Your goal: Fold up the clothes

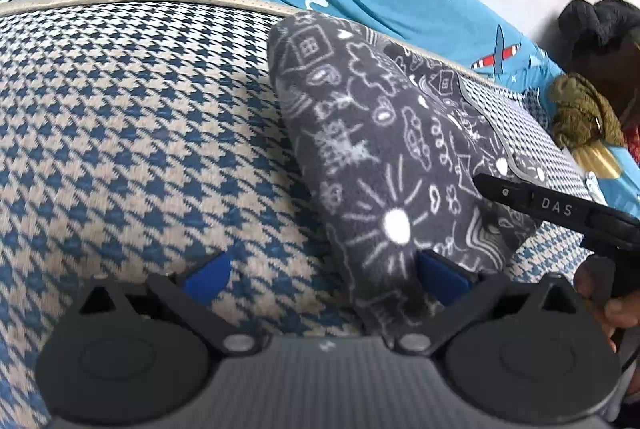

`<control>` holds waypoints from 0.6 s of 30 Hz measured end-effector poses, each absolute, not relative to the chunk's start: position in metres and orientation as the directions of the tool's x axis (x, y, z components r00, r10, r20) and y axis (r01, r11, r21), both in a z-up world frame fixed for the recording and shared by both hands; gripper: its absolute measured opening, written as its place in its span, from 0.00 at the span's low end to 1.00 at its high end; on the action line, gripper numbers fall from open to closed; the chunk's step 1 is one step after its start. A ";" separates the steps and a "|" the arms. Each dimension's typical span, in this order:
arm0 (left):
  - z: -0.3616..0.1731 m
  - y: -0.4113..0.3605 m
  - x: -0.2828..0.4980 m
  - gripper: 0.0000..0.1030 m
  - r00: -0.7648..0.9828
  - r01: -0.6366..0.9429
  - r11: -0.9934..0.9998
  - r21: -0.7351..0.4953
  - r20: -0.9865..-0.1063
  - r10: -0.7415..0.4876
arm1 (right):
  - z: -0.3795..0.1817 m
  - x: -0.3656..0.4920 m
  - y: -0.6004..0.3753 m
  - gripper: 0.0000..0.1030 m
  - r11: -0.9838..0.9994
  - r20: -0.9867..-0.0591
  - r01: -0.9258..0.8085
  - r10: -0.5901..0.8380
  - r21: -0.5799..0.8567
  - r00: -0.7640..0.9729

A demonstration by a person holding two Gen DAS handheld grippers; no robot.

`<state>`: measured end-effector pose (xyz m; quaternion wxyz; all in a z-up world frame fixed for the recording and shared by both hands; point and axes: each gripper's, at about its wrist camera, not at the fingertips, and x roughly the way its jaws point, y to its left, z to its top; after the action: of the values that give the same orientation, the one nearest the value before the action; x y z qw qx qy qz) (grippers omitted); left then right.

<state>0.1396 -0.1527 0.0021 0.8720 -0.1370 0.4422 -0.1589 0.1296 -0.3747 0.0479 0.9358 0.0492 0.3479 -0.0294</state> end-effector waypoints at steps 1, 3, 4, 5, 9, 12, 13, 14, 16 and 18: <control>0.002 -0.151 0.137 1.00 0.565 0.152 0.912 -0.381 -0.724 -0.396 | 0.050 0.127 -0.373 0.46 0.994 -0.646 0.086 -0.026 0.061 0.763; 0.005 -0.150 0.132 1.00 0.577 0.150 0.916 -0.373 -0.719 -0.387 | 0.053 0.120 -0.370 0.46 0.996 -0.627 0.080 -0.035 0.044 0.778; 0.007 -0.149 0.129 1.00 0.582 0.148 0.917 -0.370 -0.717 -0.384 | 0.054 0.115 -0.368 0.47 0.996 -0.616 0.077 -0.035 0.041 0.787; 0.009 -0.148 0.126 1.00 0.586 0.146 0.918 -0.369 -0.715 -0.380 | 0.056 0.109 -0.367 0.47 0.996 -0.605 0.074 -0.034 0.041 0.795; 0.015 -0.142 0.115 1.00 0.603 0.131 0.921 -0.367 -0.708 -0.368 | 0.062 0.089 -0.364 0.48 0.995 -0.579 0.070 -0.018 0.068 0.815; 0.018 -0.138 0.106 1.00 0.610 0.121 0.915 -0.385 -0.698 -0.374 | 0.062 0.075 -0.360 0.49 0.996 -0.569 0.064 -0.017 0.062 0.822; 0.019 -0.137 0.104 1.00 0.612 0.117 0.915 -0.386 -0.698 -0.372 | 0.061 0.070 -0.359 0.51 0.997 -0.572 0.059 -0.015 0.058 0.820; 0.020 -0.135 0.101 1.00 0.613 0.113 0.915 -0.387 -0.697 -0.371 | 0.059 0.066 -0.358 0.51 0.997 -0.576 0.056 -0.011 0.061 0.817; 0.021 -0.134 0.095 1.00 0.615 0.106 0.917 -0.386 -0.699 -0.365 | 0.056 0.058 -0.357 0.51 0.996 -0.584 0.053 -0.002 0.071 0.811; 0.021 -0.132 0.090 1.00 0.615 0.097 0.920 -0.379 -0.704 -0.355 | 0.054 0.051 -0.355 0.51 0.996 -0.591 0.045 0.010 0.079 0.806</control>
<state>0.0902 -0.1324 0.0210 0.8854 -0.1535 0.4198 -0.1276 0.0511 -0.3555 0.0538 0.9493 0.0446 0.3110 -0.0091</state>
